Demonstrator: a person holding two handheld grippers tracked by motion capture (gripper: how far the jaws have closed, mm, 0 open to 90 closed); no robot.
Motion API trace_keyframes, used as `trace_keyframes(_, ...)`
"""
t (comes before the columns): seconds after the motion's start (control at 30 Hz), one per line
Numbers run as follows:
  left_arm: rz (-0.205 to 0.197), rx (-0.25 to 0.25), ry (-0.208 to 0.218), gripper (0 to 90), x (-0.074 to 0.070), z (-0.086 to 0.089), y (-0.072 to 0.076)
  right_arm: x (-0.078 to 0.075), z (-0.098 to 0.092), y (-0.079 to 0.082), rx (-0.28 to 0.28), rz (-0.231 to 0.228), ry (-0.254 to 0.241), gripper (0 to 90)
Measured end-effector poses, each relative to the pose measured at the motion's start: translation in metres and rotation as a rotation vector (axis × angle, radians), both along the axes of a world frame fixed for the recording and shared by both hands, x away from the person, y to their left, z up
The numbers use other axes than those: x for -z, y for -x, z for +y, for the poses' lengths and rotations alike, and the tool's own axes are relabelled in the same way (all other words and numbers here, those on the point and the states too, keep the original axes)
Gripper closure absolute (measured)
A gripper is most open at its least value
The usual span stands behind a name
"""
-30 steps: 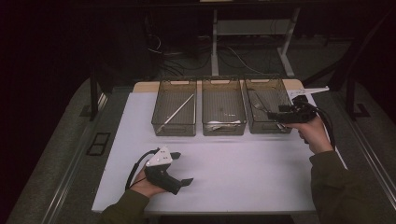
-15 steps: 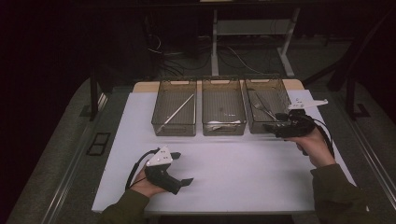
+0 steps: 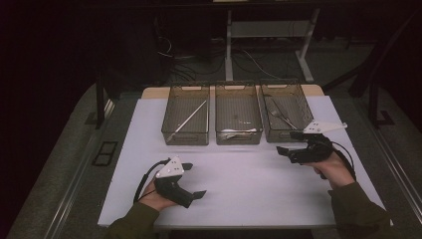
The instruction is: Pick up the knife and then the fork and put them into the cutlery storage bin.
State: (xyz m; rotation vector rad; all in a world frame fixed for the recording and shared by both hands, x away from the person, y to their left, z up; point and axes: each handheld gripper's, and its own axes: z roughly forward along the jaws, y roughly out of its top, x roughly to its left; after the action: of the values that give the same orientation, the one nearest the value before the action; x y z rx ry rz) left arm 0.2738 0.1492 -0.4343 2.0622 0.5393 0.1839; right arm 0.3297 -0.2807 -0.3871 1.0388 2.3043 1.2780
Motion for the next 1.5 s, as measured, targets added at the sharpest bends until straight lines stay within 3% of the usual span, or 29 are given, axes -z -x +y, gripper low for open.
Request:
trace_keyframes(0.5, 0.001, -0.007, 0.007, 0.0, 0.0, 0.0, 0.001, 0.019, 0.0, 0.026, 0.011, -0.013, 0.023, 18.7)
trace_keyframes(1.2, -0.005, 0.002, -0.004, 0.0, -0.001, 0.0, 0.001, 0.043, -0.013, 0.06, 0.026, -0.006, -0.012, 17.6)
trace_keyframes(1.5, -0.005, 0.001, -0.005, 0.0, -0.001, 0.0, 0.001, 0.049, -0.01, 0.068, 0.024, -0.001, 0.001, 15.0)
